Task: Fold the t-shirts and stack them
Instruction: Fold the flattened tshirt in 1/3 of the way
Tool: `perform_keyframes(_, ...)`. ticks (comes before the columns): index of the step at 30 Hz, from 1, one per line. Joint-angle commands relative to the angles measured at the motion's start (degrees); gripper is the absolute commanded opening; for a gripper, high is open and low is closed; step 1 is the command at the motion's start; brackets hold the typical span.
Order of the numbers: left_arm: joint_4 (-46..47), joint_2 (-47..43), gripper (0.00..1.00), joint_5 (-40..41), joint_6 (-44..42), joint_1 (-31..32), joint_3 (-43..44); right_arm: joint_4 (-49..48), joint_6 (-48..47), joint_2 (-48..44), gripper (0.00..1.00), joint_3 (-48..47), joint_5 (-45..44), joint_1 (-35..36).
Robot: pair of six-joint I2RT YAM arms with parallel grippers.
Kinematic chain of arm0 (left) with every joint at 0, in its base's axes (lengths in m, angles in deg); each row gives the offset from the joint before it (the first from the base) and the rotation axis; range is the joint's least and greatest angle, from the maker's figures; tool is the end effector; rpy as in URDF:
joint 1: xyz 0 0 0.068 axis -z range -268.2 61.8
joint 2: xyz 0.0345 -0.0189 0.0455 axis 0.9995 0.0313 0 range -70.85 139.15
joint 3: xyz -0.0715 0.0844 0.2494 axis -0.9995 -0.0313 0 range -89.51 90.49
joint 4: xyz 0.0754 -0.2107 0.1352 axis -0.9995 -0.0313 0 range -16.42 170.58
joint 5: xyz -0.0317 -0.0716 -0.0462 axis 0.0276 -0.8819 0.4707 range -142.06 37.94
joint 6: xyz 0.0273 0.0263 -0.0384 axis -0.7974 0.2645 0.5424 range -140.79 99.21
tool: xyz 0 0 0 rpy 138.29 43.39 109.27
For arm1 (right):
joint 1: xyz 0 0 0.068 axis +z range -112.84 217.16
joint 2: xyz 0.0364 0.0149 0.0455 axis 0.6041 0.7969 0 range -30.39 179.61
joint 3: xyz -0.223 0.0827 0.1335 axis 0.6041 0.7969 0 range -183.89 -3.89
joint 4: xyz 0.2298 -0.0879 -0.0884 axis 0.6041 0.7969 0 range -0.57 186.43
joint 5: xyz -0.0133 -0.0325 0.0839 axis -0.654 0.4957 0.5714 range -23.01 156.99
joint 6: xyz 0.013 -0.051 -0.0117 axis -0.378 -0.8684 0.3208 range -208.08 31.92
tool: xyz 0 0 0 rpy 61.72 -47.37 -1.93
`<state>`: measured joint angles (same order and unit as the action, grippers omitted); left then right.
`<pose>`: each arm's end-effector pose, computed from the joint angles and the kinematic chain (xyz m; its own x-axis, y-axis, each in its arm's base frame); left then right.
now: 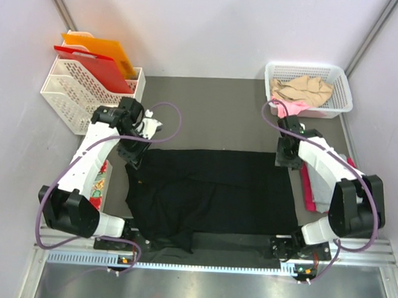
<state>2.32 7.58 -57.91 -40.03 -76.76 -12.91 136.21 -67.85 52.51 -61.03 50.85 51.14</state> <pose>0.2273 -0.0498 0.3164 -0.8408 0.5048 -0.1954 0.5208 0.8528 -0.0381 0.2611 0.0547 0.2197 -0.9208 0.1131 -0.3732 0.1783 0.9732 -0.1450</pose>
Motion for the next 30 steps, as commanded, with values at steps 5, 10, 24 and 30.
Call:
perform_keyframes(5,-8.5,0.8,0.23,1.0,-0.1,1.4,4.3,-4.1,1.7,13.0,0.41,-15.5,2.3,-0.4)
perform_keyframes(10,-8.2,1.3,0.21,0.2,-0.4,2.0,3.0,-4.7,2.9,21.1,0.35,-20.4,5.1,-0.4)
perform_keyframes(24,-4.8,25.0,0.17,1.0,-2.4,1.8,10.4,-4.9,2.3,25.0,0.31,-18.4,4.7,-0.4)
perform_keyframes(30,-4.3,36.0,0.14,1.9,-1.8,0.5,15.9,-5.4,1.7,25.5,0.3,-17.9,4.6,-0.3)
